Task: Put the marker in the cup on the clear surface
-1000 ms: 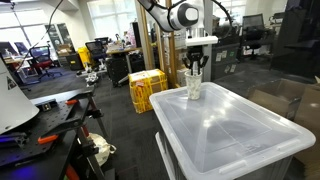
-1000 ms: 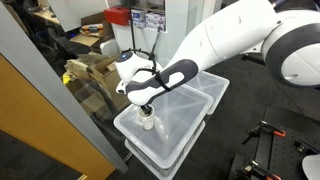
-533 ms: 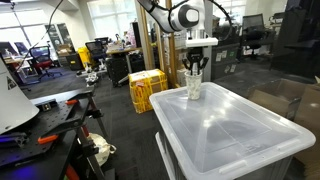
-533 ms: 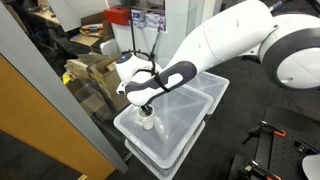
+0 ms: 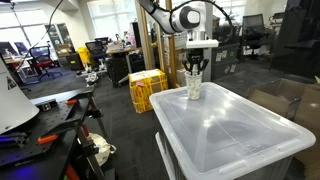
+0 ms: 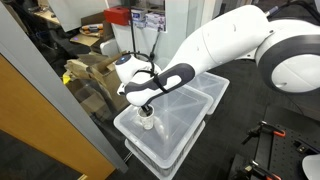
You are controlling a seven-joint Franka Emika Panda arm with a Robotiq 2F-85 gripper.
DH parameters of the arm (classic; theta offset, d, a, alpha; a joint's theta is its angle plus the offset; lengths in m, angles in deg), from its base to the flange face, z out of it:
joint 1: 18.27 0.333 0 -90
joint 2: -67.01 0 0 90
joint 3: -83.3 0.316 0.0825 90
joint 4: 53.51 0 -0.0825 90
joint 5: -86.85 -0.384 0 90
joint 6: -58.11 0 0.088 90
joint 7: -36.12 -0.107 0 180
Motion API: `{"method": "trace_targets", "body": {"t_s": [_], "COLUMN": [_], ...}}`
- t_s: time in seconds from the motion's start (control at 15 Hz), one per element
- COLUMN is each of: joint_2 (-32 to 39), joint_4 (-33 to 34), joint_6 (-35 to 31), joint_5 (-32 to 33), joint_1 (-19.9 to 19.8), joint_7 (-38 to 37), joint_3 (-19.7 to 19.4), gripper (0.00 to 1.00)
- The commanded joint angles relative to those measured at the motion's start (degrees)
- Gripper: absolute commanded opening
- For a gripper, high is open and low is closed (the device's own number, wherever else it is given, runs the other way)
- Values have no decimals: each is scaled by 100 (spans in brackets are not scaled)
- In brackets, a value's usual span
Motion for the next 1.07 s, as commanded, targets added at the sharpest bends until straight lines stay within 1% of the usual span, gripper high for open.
{"method": "trace_targets", "body": {"t_s": [0.0,0.27,0.33,0.53,0.6,0.67,0.73,1.0], "joint_2": [201,315,344,404,416,429,432,405], "joint_4": [408,594,641,760,799,835,853,894], "joint_6": [341,527,566,679,711,733,744,795], "joint_5": [-53,-58,-53,-50,-46,-44,-40,-37], "joint_1": [3,15,22,36,46,52,56,72], "joint_7": [-71,-71,-73,-82,-96,-101,-110,-144], "joint_3": [16,9,4,-6,-13,-17,-23,-36], "gripper": [38,38,37,17,1,2,5,5]}}
